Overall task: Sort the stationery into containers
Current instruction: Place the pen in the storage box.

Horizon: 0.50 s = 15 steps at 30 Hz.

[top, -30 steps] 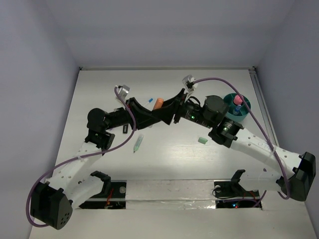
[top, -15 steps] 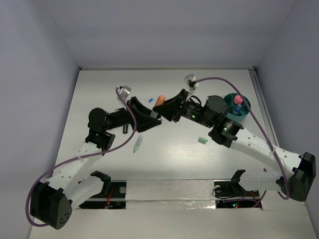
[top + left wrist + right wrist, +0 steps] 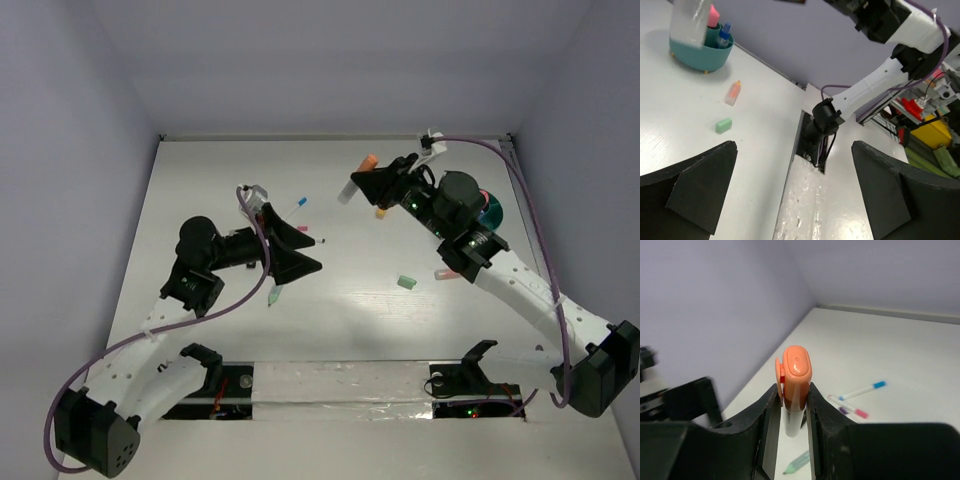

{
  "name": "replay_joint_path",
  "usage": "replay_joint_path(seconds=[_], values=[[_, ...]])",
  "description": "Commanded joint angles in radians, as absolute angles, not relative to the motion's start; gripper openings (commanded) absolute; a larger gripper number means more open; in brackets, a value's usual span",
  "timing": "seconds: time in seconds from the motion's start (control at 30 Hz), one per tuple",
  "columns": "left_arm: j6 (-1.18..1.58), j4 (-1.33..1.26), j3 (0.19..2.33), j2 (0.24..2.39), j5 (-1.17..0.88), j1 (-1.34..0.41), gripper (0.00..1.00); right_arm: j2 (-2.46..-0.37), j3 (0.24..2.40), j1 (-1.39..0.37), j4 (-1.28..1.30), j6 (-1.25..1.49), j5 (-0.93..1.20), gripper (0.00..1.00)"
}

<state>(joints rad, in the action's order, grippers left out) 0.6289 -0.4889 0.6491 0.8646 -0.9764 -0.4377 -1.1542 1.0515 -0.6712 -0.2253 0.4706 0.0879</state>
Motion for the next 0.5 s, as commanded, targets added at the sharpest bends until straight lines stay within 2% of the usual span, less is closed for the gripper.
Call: replay_joint_path(seconds=[0.0,0.17,0.3,0.47], values=[[0.491,-0.342,0.705,0.813,-0.957,-0.443,0.99,-1.118,1.083,-0.594,-0.163,0.418,0.01,0.0],[0.327,-0.071,0.764,0.767,-0.795,-0.443,0.99,-1.127,1.085,-0.552,-0.014,0.267,-0.356,0.0],[0.29,-0.038,0.743,0.742,-0.72,-0.443,0.99,-1.161,1.065,-0.485,0.051,0.167,-0.555,0.0],[0.281,-0.005,0.739,0.715,-0.677,-0.443,0.99,-1.215,1.045,-0.336,0.064,0.158,-0.597,0.0]])
